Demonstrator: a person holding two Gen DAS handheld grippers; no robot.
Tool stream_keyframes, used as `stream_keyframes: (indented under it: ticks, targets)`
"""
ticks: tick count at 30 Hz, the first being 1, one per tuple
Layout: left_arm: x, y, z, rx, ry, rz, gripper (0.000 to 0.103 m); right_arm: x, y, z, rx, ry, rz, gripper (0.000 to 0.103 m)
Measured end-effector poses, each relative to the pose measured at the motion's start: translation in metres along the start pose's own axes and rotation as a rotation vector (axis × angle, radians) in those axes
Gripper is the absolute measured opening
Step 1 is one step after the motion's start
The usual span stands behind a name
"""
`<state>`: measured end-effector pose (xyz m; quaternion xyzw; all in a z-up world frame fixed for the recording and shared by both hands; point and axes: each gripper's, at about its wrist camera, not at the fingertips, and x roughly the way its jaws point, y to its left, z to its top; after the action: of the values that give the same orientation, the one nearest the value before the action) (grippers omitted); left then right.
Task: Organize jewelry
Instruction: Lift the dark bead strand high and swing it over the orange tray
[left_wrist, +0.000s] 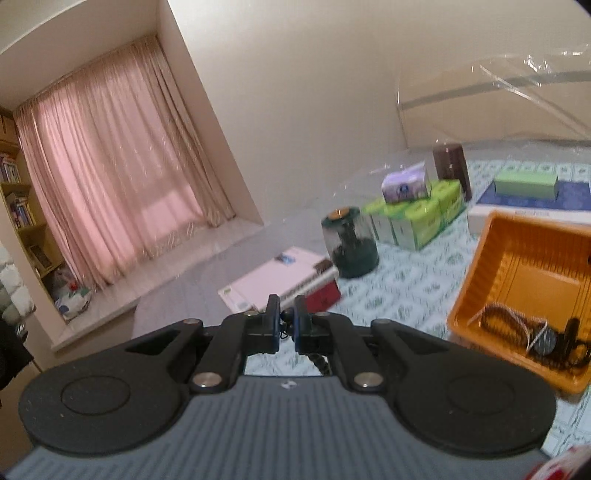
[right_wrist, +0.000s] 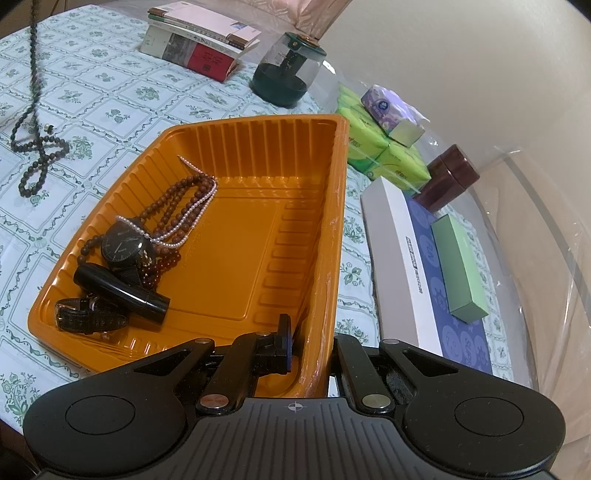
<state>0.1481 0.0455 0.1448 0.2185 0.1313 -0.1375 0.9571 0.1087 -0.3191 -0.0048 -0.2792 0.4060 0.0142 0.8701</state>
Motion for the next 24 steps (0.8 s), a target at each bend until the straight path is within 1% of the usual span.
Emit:
stream_keyframes:
  ticks: [7, 14, 24]
  targets:
    - [-0.005, 0.002, 0.041, 0.019, -0.074, -0.051, 0.006, 0.001, 0.0, 0.001, -0.002, 0.002, 0.0, 0.005]
    - [-0.008, -0.007, 0.083, 0.061, -0.153, -0.095, 0.006, 0.001, 0.0, 0.001, -0.001, 0.002, 0.001, 0.005]
    - [0.0, -0.035, 0.134, 0.078, -0.231, -0.18, 0.006, 0.004, 0.001, 0.001, 0.003, 0.001, 0.004, 0.005]
